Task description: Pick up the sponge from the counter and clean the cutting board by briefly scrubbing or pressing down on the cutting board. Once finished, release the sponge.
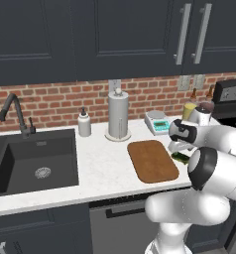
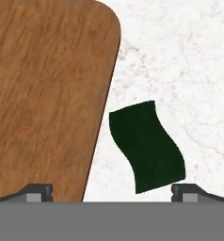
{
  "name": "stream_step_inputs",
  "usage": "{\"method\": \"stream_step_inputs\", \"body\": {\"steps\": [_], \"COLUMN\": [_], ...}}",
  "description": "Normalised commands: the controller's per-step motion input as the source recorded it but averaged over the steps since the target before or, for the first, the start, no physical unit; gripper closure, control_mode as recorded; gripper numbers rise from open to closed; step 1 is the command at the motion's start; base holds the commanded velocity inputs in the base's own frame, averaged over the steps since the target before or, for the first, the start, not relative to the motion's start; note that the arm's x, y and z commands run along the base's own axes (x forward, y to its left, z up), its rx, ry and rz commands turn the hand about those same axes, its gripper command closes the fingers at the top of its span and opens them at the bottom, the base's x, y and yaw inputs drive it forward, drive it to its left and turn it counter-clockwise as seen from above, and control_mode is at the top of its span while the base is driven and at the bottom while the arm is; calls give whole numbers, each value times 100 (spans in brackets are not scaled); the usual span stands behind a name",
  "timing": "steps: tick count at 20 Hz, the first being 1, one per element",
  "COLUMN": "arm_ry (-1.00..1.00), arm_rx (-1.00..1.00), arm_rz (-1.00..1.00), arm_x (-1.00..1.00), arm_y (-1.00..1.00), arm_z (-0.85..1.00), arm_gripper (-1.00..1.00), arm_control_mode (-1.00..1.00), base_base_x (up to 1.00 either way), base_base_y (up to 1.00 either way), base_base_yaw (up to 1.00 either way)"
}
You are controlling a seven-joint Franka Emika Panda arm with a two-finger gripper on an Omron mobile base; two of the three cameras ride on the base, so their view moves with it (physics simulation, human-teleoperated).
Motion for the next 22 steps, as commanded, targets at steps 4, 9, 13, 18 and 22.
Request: {"method": "stream_step_inputs", "body": {"steps": [4,9,13,18,22], "arm_ry": [0,0,0,0,0], "arm_rx": [0,0,0,0,0], "arm_rz": [0,0,0,0,0], "arm_x": [0,0,0,0,0], "arm_y": [0,0,-1,-7,-13], "arm_z": [-12,-6,-1,0,0], "arm_gripper": [-100,-100,-100,-100,-100], "arm_control_mode": [-100,-100,-100,-100,-100], "base_base_x": [0,0,0,0,0], "base_base_y": [0,0,0,0,0], "base_base_yaw": [0,0,0,0,0]}}
